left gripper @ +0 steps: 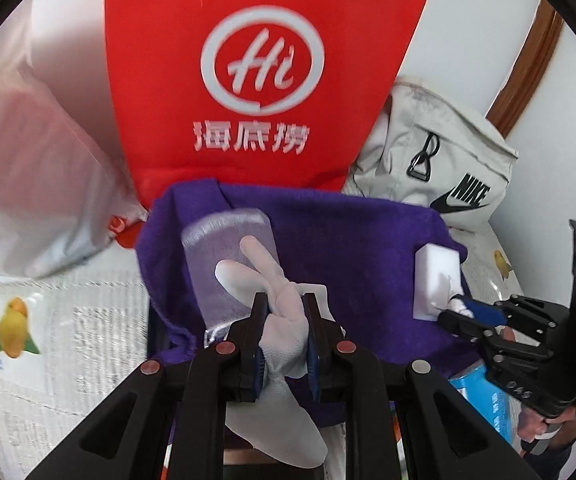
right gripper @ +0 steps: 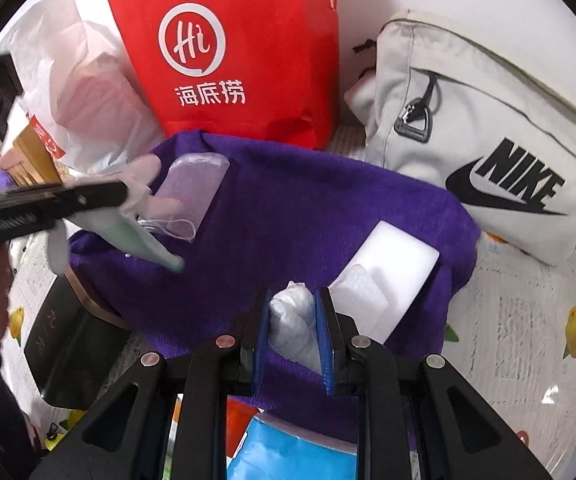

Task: Organize soft objects
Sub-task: 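Carry tissue and glove onto the purple towel while both tools open to release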

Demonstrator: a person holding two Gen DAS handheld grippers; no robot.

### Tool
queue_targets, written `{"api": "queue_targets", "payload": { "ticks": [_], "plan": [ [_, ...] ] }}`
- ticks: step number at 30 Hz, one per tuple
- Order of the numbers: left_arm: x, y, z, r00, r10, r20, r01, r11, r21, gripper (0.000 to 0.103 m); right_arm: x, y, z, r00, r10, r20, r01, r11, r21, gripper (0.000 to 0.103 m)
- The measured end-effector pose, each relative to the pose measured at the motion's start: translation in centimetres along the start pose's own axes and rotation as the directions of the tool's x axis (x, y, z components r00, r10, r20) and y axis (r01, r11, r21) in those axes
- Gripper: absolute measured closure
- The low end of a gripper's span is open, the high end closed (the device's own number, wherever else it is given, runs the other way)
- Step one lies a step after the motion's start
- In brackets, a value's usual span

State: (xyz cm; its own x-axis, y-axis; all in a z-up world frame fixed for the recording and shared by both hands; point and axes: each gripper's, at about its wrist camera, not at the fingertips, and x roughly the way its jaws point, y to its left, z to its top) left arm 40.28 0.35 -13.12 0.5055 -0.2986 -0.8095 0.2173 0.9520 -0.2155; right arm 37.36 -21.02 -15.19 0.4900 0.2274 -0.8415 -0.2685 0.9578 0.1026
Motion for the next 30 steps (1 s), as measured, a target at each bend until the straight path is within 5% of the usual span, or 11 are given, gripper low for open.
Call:
{"api": "queue_targets", "payload": {
  "ticks": [14, 18, 21, 25, 30],
  "plan": [
    [3.2, 2.2, 0.2, 0.997, 0.029, -0.066, -0.032, 0.998, -0.047, 0.085, 1.9, -0.3, 0.3, 0.999, 0.007, -0.051, -0.006, 1.000, 0.014, 0.080],
    [3.8, 2.1, 0.1, 0.996, 0.061, -0.065, -0.063, 0.998, -0.029, 0.081, 2.0, -0.4, 0.4, 0.999, 0.023, -0.049, -0.022, 1.000, 0.021, 0.070],
    [3.9, 1.7, 0.2, 0.996, 0.070, -0.061, -0.071, 0.997, -0.017, 0.071, 2.1, -0.3, 0.3, 0.999, 0.016, -0.049, -0.015, 1.000, 0.013, 0.059],
    [3.4, 1.6, 0.6, 0.998, 0.060, -0.028, -0.061, 0.997, -0.041, 0.043, 1.7, 0.0, 0.4, 0.999, 0.028, -0.029, -0.028, 1.000, 0.002, 0.057],
    [2.3, 1.6, 1.0, 0.999, 0.038, 0.012, -0.038, 0.998, -0.059, 0.041, 1.1, 0.4, 0.5, 0.999, 0.033, 0.000, -0.033, 0.999, -0.007, 0.049]
  ]
}}
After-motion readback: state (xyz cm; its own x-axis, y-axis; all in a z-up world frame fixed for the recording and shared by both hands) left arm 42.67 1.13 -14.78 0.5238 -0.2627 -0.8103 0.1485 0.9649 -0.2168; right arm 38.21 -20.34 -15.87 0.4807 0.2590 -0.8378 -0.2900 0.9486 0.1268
